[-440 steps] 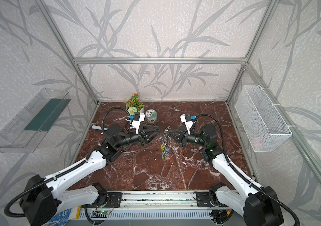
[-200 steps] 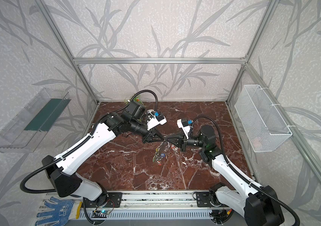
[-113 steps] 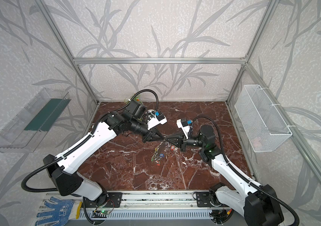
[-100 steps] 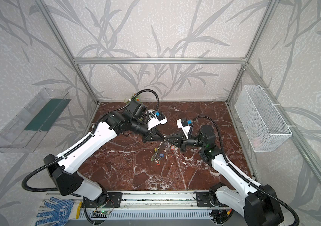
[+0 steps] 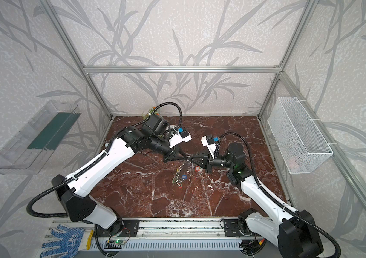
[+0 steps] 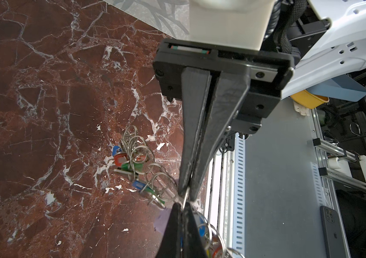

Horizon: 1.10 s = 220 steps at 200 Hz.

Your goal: Put the keys on the keyring

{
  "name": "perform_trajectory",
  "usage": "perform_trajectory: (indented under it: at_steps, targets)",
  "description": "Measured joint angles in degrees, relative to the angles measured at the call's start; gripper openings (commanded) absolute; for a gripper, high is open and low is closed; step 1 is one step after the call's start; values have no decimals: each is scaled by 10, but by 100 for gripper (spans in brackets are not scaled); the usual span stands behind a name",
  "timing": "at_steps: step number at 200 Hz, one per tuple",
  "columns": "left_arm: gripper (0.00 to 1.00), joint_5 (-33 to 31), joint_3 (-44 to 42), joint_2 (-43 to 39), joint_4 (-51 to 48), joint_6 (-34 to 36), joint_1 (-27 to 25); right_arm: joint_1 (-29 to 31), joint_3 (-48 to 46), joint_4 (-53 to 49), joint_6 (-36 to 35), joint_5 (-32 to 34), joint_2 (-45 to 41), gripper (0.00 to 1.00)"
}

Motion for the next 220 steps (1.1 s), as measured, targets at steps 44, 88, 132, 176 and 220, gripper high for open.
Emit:
perform_trajectory:
  at_steps: [44,88,132,176,220]
  targets:
    - [0,-29,-112,-44,113,-58,-9,1,0,-24,-14,23,-12,35]
    - [0,-46,-227,-119,241,-122,-12,-20,0,-22,4,36,-49,38]
    - [0,-59,-339,-210,408,-189,-27,-30,0,-17,22,46,-57,39]
    - [0,-86,-415,-241,546,-235,-46,-30,-2,9,51,37,-44,38]
    - [0,-115,-471,-243,671,-274,-55,-30,-13,37,75,26,-44,37]
